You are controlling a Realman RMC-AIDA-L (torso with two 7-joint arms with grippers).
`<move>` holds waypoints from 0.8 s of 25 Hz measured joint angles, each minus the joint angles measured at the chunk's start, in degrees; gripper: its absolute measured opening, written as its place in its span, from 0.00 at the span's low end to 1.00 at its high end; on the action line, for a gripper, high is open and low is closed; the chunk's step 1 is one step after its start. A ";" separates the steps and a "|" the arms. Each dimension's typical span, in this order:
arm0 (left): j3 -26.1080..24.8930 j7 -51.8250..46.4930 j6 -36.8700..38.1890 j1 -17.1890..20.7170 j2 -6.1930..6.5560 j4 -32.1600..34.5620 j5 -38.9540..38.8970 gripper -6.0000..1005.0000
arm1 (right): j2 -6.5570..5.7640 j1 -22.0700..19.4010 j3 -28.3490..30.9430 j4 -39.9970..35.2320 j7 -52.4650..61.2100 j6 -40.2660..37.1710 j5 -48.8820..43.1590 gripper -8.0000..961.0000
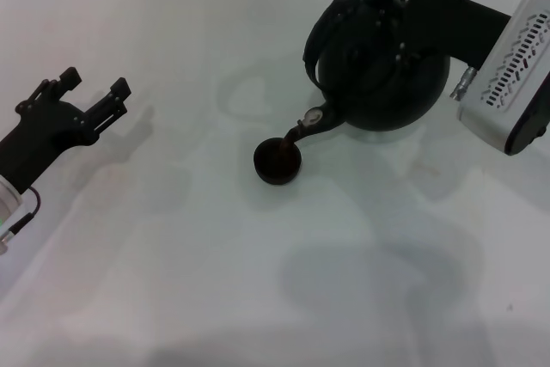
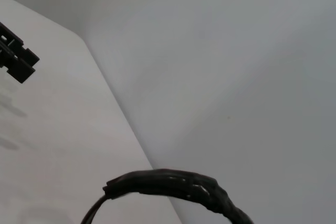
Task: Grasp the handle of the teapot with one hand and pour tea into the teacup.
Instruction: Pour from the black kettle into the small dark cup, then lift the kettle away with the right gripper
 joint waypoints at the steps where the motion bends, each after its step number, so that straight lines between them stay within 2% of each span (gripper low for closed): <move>1: 0.00 0.00 0.00 -0.03 0.00 -0.05 0.00 0.86 | 0.00 0.00 0.02 0.05 0.00 -0.01 0.11 0.13; 20: 0.00 0.09 0.00 -0.55 0.01 -0.77 -0.52 0.86 | 0.00 0.26 0.03 0.90 -0.07 0.10 0.42 0.13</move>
